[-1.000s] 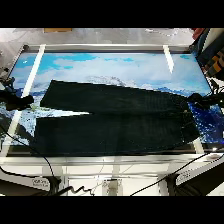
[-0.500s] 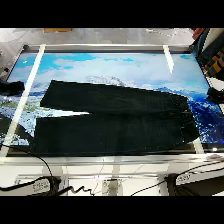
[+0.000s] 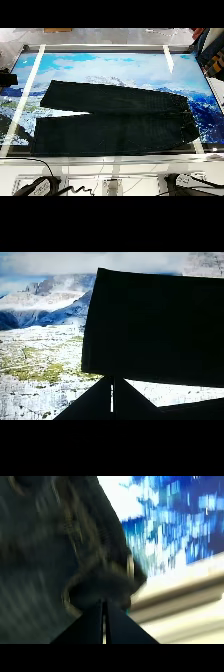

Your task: Fold the clothes and pants, and hang the long-sleeved shirts on hangers.

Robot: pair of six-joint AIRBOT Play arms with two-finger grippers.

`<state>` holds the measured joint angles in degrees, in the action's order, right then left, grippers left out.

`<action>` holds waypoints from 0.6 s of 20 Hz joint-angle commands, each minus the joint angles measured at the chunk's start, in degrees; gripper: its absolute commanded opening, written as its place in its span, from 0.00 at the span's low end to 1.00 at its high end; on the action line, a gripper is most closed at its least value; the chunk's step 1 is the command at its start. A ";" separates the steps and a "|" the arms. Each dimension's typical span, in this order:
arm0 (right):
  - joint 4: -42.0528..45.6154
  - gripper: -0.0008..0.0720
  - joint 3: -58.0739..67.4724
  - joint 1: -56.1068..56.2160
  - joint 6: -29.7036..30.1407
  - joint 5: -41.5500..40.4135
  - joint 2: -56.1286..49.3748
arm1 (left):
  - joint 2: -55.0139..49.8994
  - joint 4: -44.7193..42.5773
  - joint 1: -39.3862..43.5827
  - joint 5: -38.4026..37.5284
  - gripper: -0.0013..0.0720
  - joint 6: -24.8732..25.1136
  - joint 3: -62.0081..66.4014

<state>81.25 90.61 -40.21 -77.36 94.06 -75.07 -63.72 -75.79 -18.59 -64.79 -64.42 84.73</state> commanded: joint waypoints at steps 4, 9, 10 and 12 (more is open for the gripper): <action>-5.03 0.06 -23.34 -10.69 6.10 0.70 13.86 | 2.12 0.55 0.76 0.07 0.04 2.38 -3.34; -16.31 0.31 -44.37 -21.20 6.36 -12.37 23.28 | 2.01 4.61 0.76 0.85 0.04 4.92 -4.11; -16.90 0.64 -47.43 -21.33 4.74 -14.19 23.19 | 1.95 4.76 0.76 1.18 0.04 4.90 -4.11; -18.43 0.68 -52.85 -21.18 2.91 -17.79 22.05 | 1.97 5.14 0.74 1.18 0.04 4.85 -4.11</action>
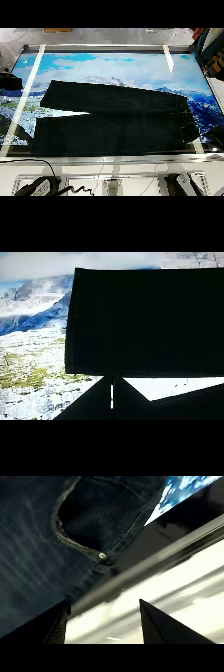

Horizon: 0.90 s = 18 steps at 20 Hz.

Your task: Fold the clothes and pants, and hang the long-sleeved shirts on hangers.

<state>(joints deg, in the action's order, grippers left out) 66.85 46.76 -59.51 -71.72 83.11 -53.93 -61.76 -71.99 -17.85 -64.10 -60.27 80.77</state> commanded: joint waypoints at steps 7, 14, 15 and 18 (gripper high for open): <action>-5.25 0.68 -15.39 -1.88 -2.86 -24.57 -4.17 | 0.00 4.81 0.00 0.50 0.04 0.70 -0.15; -14.25 0.66 -15.39 -1.88 5.90 -30.18 -14.16 | -0.02 4.81 0.00 0.46 0.57 0.04 -0.15; -16.90 0.64 -15.39 -1.88 8.33 -30.23 -15.54 | -0.02 4.81 0.00 0.46 0.57 0.04 -0.15; -21.88 0.59 -15.39 -1.88 13.70 -30.58 -18.25 | -0.07 4.76 0.00 0.48 0.57 0.07 -0.15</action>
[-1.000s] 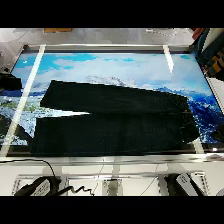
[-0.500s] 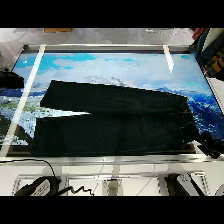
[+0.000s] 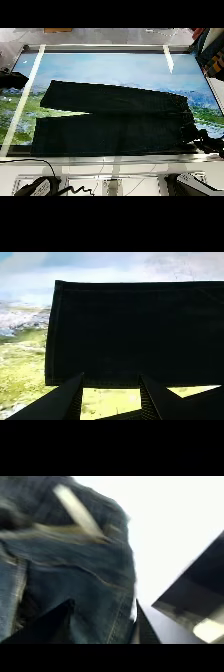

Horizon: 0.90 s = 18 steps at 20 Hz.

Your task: Fold the clothes and pants, and hang the long-sleeved shirts on hangers.

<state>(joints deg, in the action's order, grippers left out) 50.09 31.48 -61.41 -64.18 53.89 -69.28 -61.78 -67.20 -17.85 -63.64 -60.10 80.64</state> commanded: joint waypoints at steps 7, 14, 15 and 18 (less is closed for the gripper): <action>-5.27 0.28 -0.11 0.02 9.84 -3.87 -3.39 | -6.49 -9.42 -0.13 -2.97 0.56 -8.98 -0.11; -5.05 0.06 0.04 0.09 11.61 -3.78 -3.23 | -11.56 -12.02 -5.84 -13.90 0.39 -10.58 -7.02; -4.55 0.06 0.04 0.55 11.58 -4.20 -3.23 | -11.52 -12.07 -8.00 -14.40 0.40 -11.30 -9.68; -3.85 0.06 0.07 3.26 11.30 -4.33 -3.23 | -10.49 -7.98 -15.63 -14.86 0.43 -11.43 -20.70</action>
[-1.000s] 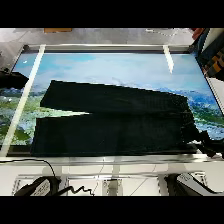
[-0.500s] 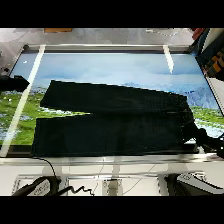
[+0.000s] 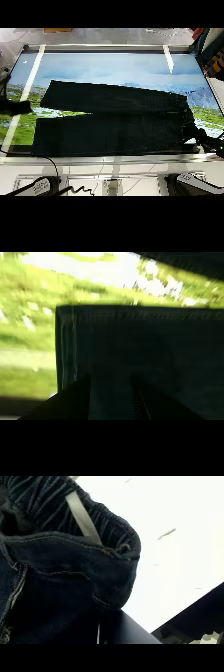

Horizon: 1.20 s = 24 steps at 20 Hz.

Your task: Fold the clothes and pants, and hang the long-sleeved shirts on hangers.

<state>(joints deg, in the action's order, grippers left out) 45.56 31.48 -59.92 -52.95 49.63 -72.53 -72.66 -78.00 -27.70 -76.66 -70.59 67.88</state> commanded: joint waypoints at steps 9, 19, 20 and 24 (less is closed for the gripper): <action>0.37 0.06 0.07 8.28 -2.54 -1.64 -0.02 | 7.10 13.44 -29.88 3.67 0.68 3.50 -34.10; 0.39 0.06 0.07 8.28 -3.15 -1.20 -0.02 | 10.99 12.04 -31.67 0.55 0.98 4.55 -35.45; 0.39 0.06 0.07 8.28 -3.15 -1.27 -0.02 | 11.96 10.05 -31.67 0.81 0.97 4.11 -35.87; 0.37 0.06 0.07 8.28 -3.15 -1.18 -0.02 | 13.09 10.12 -31.63 7.63 0.97 3.23 -39.87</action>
<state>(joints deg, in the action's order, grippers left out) 45.93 31.55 -51.68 -56.07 48.34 -72.51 -60.45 -67.42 -59.27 -73.23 -66.98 30.17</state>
